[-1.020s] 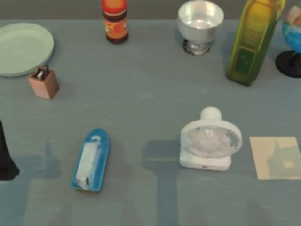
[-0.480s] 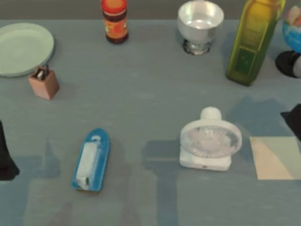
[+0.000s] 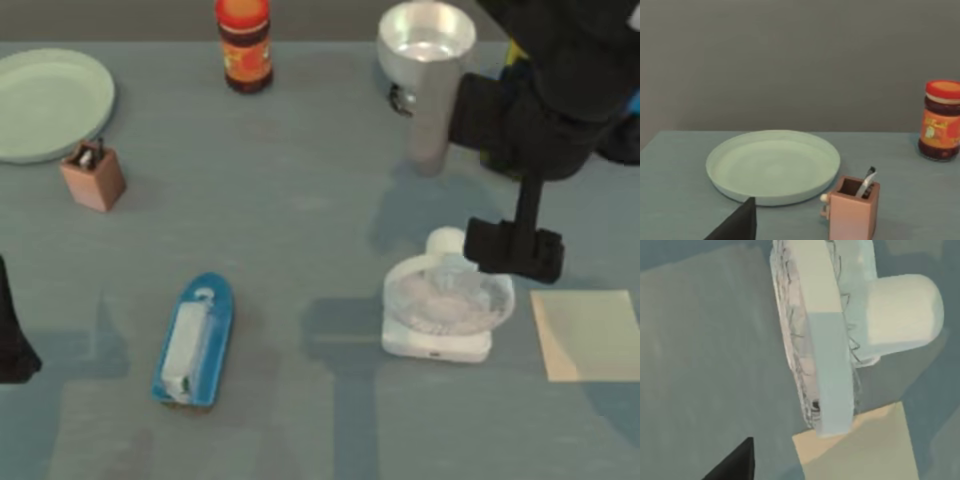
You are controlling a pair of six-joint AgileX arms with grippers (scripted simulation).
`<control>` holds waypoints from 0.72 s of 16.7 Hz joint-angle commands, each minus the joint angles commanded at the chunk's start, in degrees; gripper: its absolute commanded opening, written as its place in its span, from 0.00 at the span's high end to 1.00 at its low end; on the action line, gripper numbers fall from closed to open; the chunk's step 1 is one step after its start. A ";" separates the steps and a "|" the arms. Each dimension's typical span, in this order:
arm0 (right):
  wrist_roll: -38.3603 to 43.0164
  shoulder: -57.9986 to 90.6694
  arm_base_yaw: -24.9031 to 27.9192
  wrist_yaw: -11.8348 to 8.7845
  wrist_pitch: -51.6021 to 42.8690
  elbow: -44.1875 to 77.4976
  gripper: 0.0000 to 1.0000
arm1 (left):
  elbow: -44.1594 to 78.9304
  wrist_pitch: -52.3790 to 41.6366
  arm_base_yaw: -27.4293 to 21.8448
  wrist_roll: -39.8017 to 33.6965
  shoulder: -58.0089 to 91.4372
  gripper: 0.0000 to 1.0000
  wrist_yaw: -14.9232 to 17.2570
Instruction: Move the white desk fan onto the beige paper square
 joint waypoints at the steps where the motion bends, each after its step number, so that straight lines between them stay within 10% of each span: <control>1: -1.36 3.24 1.09 0.01 -2.53 2.85 0.00 | 0.00 0.00 0.00 0.00 0.00 0.00 0.00; 12: -4.96 11.24 3.83 0.02 -8.11 9.22 0.00 | 0.00 0.00 0.00 0.00 0.00 0.00 0.00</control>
